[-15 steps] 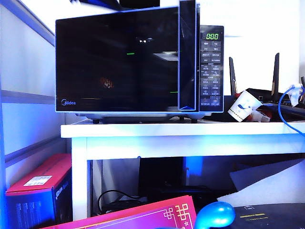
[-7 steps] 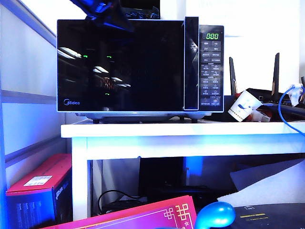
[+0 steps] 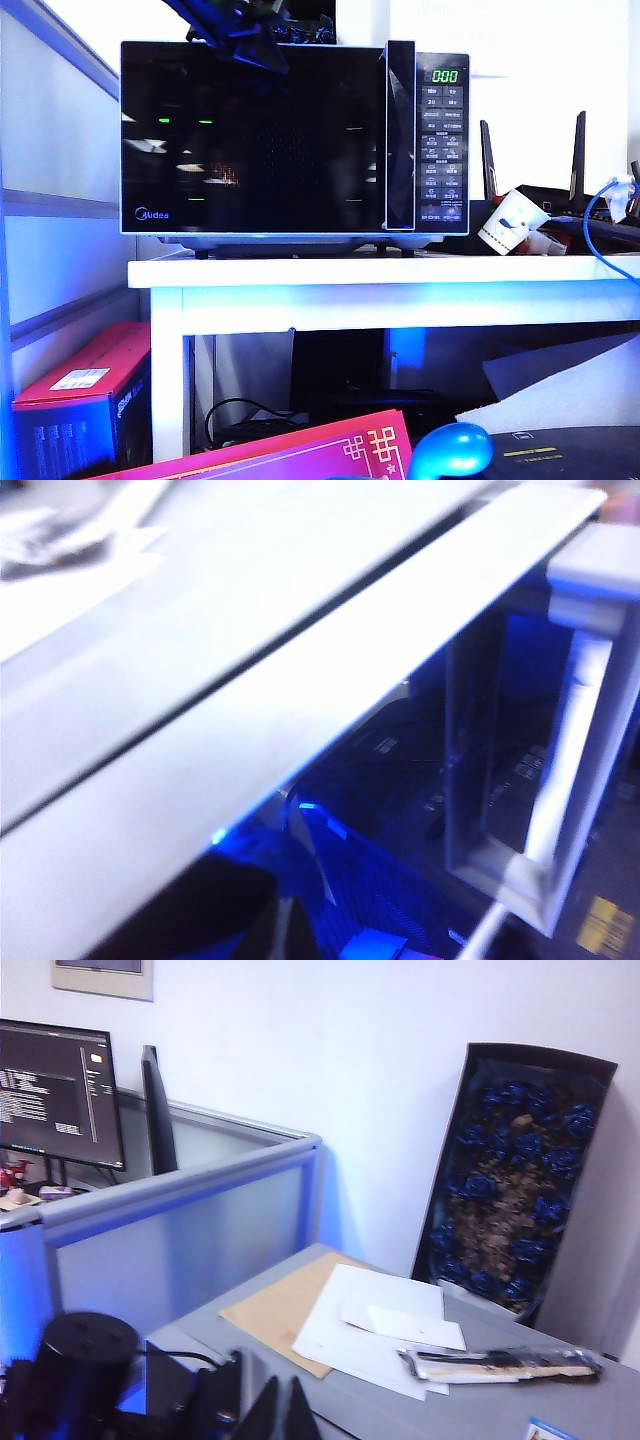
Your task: Open the microwave door, place the orange inside the microwave, then close the microwave door.
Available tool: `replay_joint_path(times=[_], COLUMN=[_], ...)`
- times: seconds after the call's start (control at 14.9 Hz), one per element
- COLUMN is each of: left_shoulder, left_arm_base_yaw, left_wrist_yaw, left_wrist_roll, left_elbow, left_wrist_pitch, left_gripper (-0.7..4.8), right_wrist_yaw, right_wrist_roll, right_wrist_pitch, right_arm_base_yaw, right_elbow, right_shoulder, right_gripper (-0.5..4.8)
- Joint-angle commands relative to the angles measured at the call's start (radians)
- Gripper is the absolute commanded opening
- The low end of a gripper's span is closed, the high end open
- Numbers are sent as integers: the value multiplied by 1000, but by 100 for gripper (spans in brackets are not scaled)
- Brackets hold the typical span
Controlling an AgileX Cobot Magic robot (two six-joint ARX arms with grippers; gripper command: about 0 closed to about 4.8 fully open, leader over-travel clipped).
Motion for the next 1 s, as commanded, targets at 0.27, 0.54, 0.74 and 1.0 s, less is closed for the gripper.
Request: replay_joint_path(times=[0.27,0.54,0.74,1.0], left_shoulder=[-52,-423,-778,-1101], left_arm_base_yaw=[12,12,12,13], left_wrist_yaw=[-122,-39,-43,-120], left_wrist_roll=[-79,-116,-118,-118], left_elbow=[4,4,4,4], left_wrist_pitch=[26,-156,-313,-588], left_gripper=[-5,-5,-5,-5], right_wrist_yaw=[3,129,159,160], right_wrist_roll=[-8,-23,-93,-127], right_wrist_pitch=[28,39,71,-67], right_arm_base_yaw=[1,1,1,4], right_elbow=[6,6,6,6], right_shoulder=[-3,-90,-170,-319], right_gripper=[-5,-5,-5,-5])
